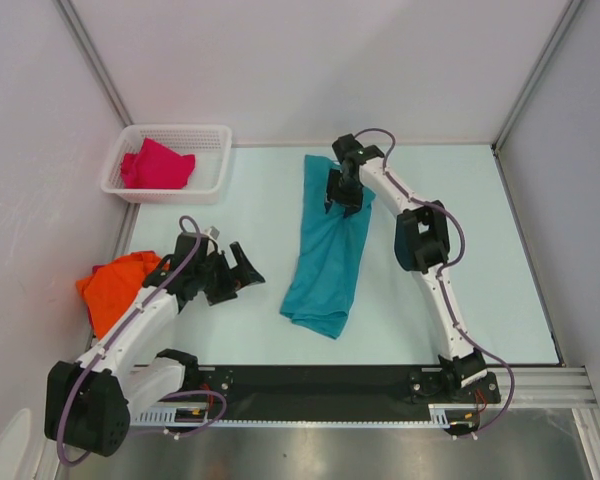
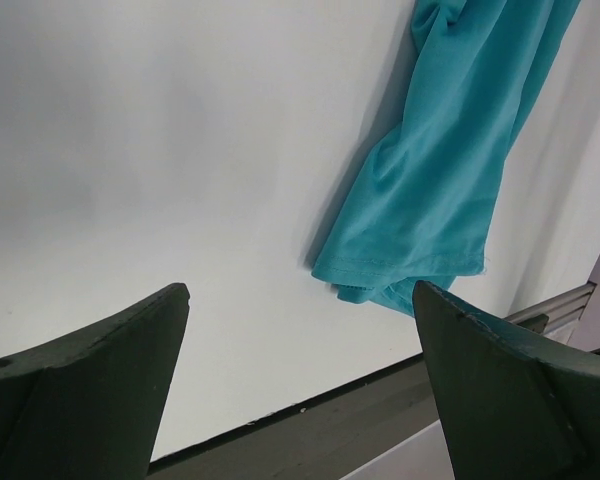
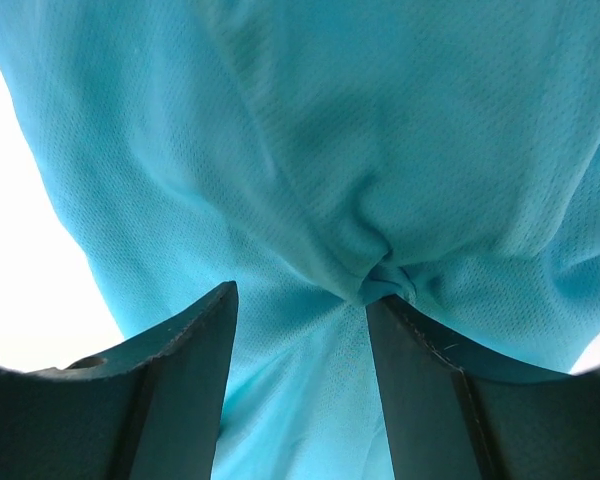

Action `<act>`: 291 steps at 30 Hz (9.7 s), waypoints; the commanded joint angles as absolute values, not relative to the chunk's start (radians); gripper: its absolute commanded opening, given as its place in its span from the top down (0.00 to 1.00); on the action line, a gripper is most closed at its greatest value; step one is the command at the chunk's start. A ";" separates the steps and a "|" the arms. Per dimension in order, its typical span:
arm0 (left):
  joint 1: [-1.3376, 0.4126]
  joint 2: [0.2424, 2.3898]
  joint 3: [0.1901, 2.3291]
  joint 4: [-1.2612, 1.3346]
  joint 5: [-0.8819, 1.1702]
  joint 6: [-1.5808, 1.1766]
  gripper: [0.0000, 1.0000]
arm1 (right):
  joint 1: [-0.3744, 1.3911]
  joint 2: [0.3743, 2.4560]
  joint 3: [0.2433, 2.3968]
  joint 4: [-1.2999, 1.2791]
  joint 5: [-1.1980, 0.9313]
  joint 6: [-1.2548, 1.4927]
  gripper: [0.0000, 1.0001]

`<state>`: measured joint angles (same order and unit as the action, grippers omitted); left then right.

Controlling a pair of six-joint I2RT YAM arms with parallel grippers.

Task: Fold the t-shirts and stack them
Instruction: Grab the bottom of the folded rectangular tshirt with both arms, then fold the folded rectangular tshirt in 1/3 of the way

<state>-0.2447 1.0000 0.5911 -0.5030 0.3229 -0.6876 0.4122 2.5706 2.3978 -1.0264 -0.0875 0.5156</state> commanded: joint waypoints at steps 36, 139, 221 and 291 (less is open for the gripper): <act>-0.535 1.269 0.419 -0.018 0.439 -0.916 0.00 | 0.864 1.519 1.012 -0.704 0.077 0.870 0.38; -0.597 1.376 0.252 0.192 0.440 -0.888 1.00 | 1.043 1.646 0.992 -0.696 0.256 1.031 1.00; -0.353 1.614 1.063 -0.290 0.500 -0.669 0.11 | 0.727 1.711 1.419 -0.897 0.394 0.738 0.57; -0.356 1.358 0.741 -0.232 0.483 -0.681 0.11 | 0.836 1.940 1.704 -0.925 0.439 0.663 0.57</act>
